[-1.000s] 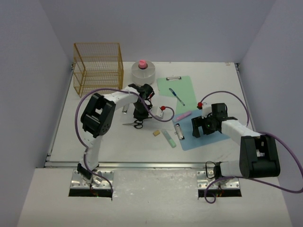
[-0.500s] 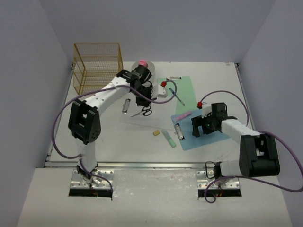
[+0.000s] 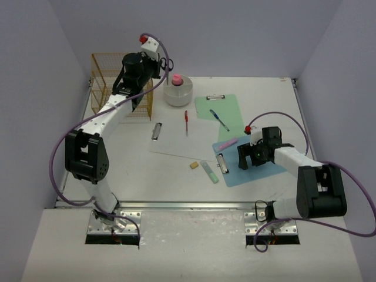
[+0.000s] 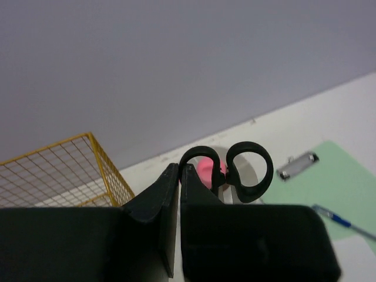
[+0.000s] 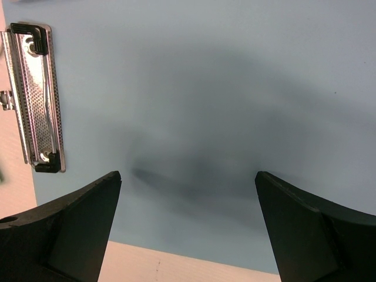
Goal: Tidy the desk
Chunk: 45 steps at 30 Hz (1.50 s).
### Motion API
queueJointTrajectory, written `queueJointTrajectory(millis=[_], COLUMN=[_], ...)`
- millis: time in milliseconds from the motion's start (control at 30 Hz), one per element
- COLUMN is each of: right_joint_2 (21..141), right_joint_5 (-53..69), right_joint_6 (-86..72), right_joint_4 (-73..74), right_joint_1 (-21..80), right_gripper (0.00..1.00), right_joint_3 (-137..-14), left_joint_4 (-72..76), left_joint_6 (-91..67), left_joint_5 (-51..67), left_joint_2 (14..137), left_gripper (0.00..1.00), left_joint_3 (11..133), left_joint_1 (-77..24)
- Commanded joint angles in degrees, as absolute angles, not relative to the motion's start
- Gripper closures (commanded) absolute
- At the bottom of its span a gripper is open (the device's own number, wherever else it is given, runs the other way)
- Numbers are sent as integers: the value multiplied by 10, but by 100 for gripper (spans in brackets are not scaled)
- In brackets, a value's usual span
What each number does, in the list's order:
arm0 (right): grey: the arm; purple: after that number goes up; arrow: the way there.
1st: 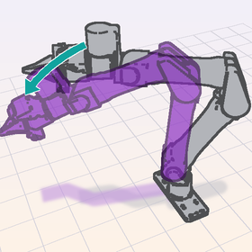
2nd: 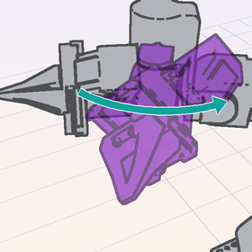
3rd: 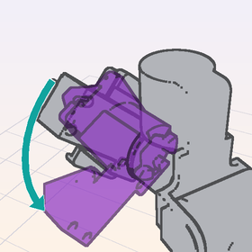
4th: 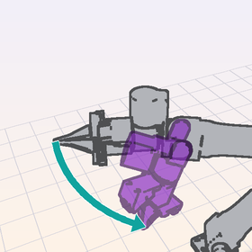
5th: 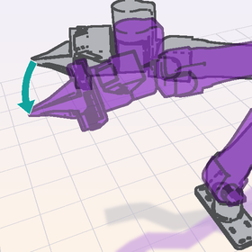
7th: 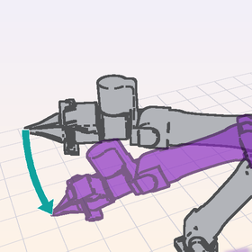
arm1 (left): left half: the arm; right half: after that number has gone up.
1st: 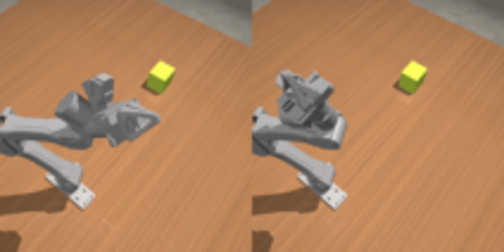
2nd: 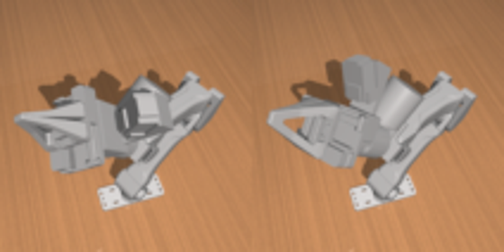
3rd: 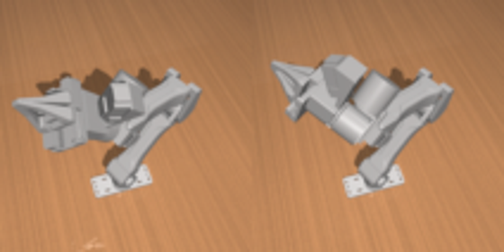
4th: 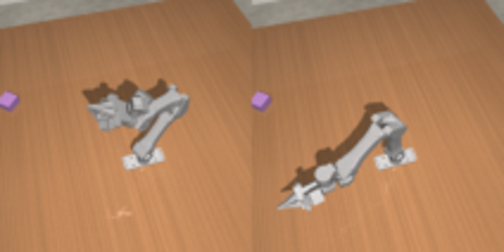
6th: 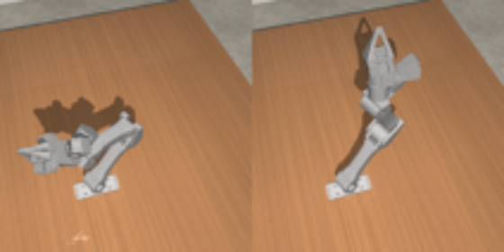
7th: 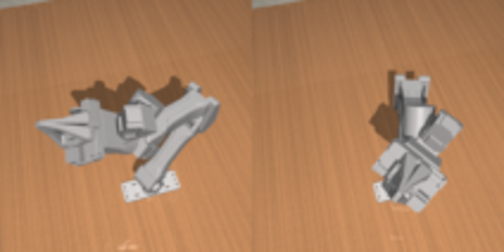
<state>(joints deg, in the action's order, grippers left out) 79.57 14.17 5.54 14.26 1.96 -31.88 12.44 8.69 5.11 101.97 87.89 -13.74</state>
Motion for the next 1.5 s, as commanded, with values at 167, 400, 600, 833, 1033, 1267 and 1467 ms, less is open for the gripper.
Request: queueJointTrajectory(millis=[167, 400, 600, 833, 1033, 1267, 1467], right_joint_2=[809, 812, 814, 816, 815, 816, 814], right_joint_5=[149, 146, 142, 146, 149, 151, 153], right_joint_6=[47, 47, 49, 50, 50, 51, 53], right_joint_4=[143, 144, 143, 143, 144, 146, 148], right_joint_1=[17, 17, 18, 17, 17, 17, 17], right_gripper=[1, 1, 1, 1, 1, 1, 1], right_joint_3=[-336, -336, -335, -335, -335, -337, -337], left_joint_4=[411, 505, 526, 567, 592, 553, 513], left_joint_6=[6, 51, 78, 150, 229, 258, 254], left_joint_5=[-18, -7, -39, -104, -151, -177, -196], left_joint_2=[1148, 1234, 1286, 1294, 1287, 1271, 1268], left_gripper=[100, 100, 100, 100, 100, 100, 100], left_joint_3=[955, 983, 1033, 1024, 999, 961, 958], left_joint_1=[-145, -166, -168, -163, -163, -166, -173])
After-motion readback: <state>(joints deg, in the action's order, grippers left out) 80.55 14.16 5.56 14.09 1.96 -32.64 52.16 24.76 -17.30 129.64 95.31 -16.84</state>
